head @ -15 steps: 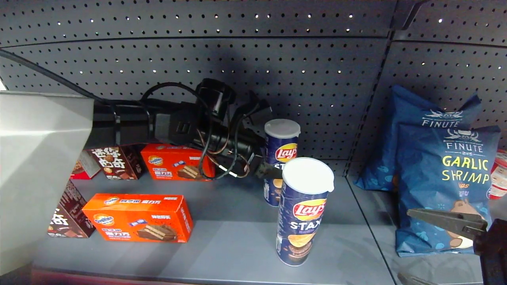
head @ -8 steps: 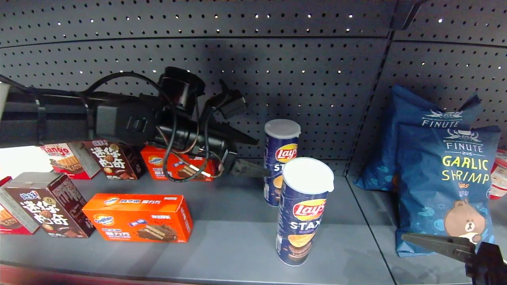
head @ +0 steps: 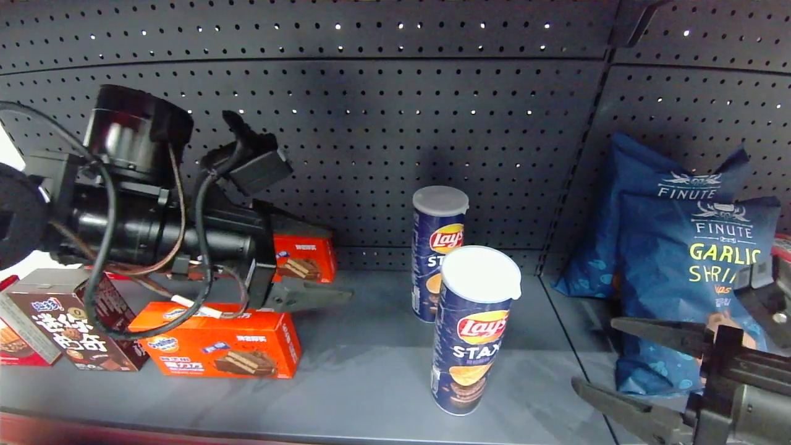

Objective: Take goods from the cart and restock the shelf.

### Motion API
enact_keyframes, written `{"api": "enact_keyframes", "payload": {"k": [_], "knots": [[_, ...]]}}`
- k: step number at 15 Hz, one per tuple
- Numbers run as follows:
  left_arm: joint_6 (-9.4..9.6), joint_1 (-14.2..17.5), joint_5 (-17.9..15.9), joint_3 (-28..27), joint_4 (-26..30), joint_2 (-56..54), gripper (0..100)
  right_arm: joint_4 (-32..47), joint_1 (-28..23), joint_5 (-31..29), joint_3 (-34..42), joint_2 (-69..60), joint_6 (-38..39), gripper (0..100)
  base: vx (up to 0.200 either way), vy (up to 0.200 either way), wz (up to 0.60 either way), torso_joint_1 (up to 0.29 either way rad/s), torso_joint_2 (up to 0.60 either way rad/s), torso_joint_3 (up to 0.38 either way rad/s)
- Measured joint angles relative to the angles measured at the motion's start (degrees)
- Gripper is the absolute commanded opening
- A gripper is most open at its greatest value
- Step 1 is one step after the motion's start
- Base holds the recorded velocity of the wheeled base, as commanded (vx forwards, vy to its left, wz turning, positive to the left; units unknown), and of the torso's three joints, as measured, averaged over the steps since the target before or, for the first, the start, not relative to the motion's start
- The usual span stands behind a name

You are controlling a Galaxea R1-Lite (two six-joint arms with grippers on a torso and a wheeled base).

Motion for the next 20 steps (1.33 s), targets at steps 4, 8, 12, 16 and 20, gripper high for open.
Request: {"api": "enact_keyframes", "payload": {"k": [4,8,12,16,20], "knots": [[0.26,-0.17,11.51,5.33,-3.5,-6.83,100,1.61,-1.01,-4.73,-2.23,3.74,0.35,100,0.0,0.0,0.0,0.0,0.0,0.0],[0.17,-0.22,19.63,11.08,-12.15,-9.14,100,1.58,-0.85,-7.33,-2.86,7.28,0.22,100,0.0,0.0,0.0,0.0,0.0,0.0],[-0.22,-0.13,21.82,14.45,-14.2,-10.12,100,1.34,-0.66,-11.82,-3.28,12.0,0.0,100,0.0,0.0,0.0,0.0,0.0,0.0],[-0.18,-0.16,21.66,14.88,-14.69,-10.52,100,1.61,0.35,-12.51,-4.02,14.6,-0.06,100,0.0,0.0,0.0,0.0,0.0,0.0],[-0.21,-0.17,21.41,14.67,-16.3,-10.33,100,0.89,1.9,-13.13,-4.47,17.23,-0.02,100,0.0,0.0,0.0,0.0,0.0,0.0]]}}
